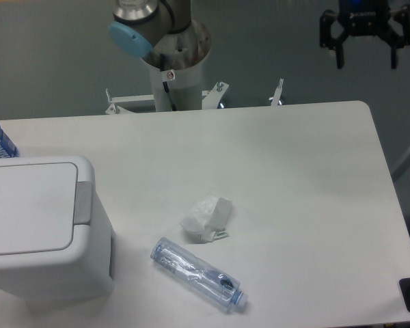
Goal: Open the trash can
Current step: 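Move the open gripper over to the white trash bin's lid edge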
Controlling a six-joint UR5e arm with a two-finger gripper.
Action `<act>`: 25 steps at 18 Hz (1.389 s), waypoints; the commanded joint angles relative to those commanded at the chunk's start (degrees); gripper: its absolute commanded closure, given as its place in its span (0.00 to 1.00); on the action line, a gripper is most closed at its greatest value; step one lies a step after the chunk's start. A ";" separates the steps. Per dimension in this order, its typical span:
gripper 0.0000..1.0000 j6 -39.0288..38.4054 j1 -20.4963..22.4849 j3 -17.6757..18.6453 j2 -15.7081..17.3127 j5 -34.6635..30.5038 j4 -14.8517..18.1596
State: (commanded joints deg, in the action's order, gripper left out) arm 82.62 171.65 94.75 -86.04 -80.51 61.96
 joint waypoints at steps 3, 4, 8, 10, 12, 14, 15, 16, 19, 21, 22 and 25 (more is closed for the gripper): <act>0.00 -0.17 -0.26 0.09 0.09 0.00 0.00; 0.00 -1.22 -0.61 0.09 0.09 0.00 0.00; 0.00 -15.17 -2.45 0.09 0.79 0.97 -0.09; 0.00 -21.94 -4.73 -0.26 0.79 0.97 -0.18; 0.00 -27.92 -7.98 -0.44 0.70 0.79 -0.18; 0.00 -34.07 -11.93 -0.70 0.35 0.70 -0.53; 0.00 -36.97 -14.48 -0.88 -0.08 0.62 -1.66; 0.00 -40.13 -16.76 -0.88 -0.78 0.27 -3.58; 0.00 -50.42 -23.18 -1.32 -2.72 -0.44 -7.55; 0.00 -55.26 -27.05 -1.93 -4.12 -0.26 -9.31; 0.00 -56.59 -28.72 -2.11 -4.91 -0.18 -10.27; 0.00 -58.97 -32.69 -2.37 -6.06 -0.09 -11.25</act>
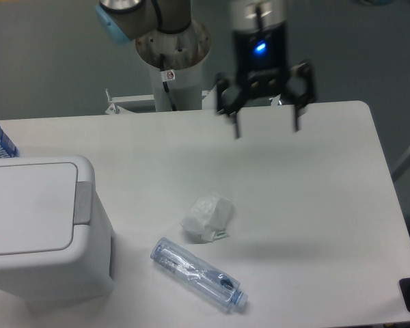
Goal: Open the trash can
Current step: 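Move the open gripper over to the white trash bin's lid edge, then lower the gripper finger against the lid edge and push it open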
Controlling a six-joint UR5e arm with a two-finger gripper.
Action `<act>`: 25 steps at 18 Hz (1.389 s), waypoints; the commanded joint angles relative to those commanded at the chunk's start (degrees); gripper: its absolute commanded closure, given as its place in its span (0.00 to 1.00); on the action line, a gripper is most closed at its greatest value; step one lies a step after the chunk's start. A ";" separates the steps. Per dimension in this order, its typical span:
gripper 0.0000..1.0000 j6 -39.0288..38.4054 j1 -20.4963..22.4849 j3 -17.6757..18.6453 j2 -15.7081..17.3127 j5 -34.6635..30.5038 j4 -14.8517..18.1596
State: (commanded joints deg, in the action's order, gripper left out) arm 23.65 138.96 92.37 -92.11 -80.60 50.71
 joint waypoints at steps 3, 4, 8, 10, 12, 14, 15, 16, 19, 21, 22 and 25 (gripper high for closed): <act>0.00 -4.74 -2.20 -1.66 -2.36 0.18 -0.18; 0.00 -6.23 -3.42 -3.32 -4.03 0.18 -0.44; 0.00 -15.45 -8.27 -6.94 -8.35 0.18 -1.14; 0.00 -19.94 -9.41 -6.77 -8.53 0.87 -1.14; 0.00 -20.84 -10.64 -6.77 -9.14 0.88 -1.14; 0.00 -20.84 -10.82 -6.68 -9.23 0.97 -1.14; 0.00 -20.84 -11.08 -6.59 -9.23 0.97 -1.14; 0.00 -20.93 -11.61 -6.42 -9.23 0.88 -1.14; 0.00 -21.01 -12.92 -6.06 -8.97 0.97 -1.06; 0.00 -21.01 -13.10 -5.45 -8.97 0.88 -1.06; 0.00 -21.01 -13.19 -5.10 -8.88 0.88 -1.06; 0.00 -20.93 -13.98 -4.22 -8.79 0.70 -1.06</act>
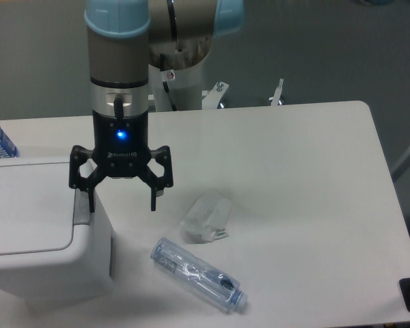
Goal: Open the trash can
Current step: 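Lower the gripper finger against the lid edge and push it open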
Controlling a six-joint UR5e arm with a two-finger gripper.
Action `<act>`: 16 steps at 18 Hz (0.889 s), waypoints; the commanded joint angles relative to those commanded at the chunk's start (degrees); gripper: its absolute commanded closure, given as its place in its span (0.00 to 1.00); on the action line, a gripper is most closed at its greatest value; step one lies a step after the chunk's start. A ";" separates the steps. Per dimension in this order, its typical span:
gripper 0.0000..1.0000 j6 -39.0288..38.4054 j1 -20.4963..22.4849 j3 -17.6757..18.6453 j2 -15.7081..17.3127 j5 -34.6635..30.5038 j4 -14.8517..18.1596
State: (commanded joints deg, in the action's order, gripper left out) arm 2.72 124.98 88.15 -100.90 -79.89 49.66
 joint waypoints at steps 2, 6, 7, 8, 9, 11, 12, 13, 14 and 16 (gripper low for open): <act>0.00 0.09 0.00 0.44 0.09 0.00 -0.09; 0.00 0.09 0.00 0.44 -0.09 0.00 -0.18; 0.00 0.09 0.00 0.44 -0.09 0.00 -0.18; 0.00 0.09 0.00 0.53 -0.09 0.00 -0.18; 0.00 0.09 0.00 0.62 -0.09 0.00 -0.18; 0.00 0.18 0.00 0.88 0.00 0.00 -0.26; 0.00 0.18 0.00 0.88 0.00 0.00 -0.26; 0.00 0.18 0.00 0.88 0.00 0.00 -0.26; 0.00 0.18 0.00 0.88 0.00 0.00 -0.26; 0.00 0.18 0.00 0.88 0.00 0.00 -0.26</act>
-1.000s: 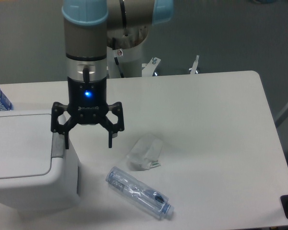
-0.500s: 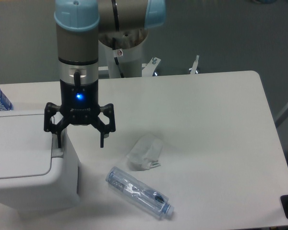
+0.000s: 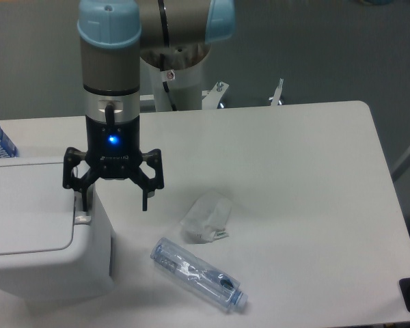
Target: Open the trash can
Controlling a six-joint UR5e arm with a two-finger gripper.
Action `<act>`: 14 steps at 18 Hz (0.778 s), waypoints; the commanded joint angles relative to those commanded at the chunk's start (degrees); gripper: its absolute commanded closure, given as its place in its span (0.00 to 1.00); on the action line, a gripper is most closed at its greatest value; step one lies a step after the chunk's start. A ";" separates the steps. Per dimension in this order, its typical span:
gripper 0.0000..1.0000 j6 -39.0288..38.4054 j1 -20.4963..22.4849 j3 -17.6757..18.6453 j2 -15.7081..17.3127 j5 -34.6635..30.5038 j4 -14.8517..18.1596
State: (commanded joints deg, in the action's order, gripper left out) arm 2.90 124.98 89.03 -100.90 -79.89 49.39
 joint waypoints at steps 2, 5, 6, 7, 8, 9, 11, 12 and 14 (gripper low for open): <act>0.00 -0.09 0.00 0.00 0.00 0.00 0.00; 0.00 -0.09 0.00 0.00 -0.17 0.00 0.00; 0.00 -0.09 0.00 0.00 -0.18 0.00 0.00; 0.00 -0.09 0.00 0.00 -0.18 0.00 0.00; 0.00 -0.09 0.00 0.00 -0.09 0.00 0.00; 0.00 -0.09 0.00 0.00 -0.09 0.00 0.00; 0.00 -0.09 0.00 0.00 -0.18 0.00 0.00; 0.00 -0.17 0.09 -0.09 -0.18 0.00 0.00; 0.00 -0.18 0.09 -0.96 -0.09 0.09 -0.09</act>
State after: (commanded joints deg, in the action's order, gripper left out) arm 2.72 125.07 88.07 -100.99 -79.80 49.31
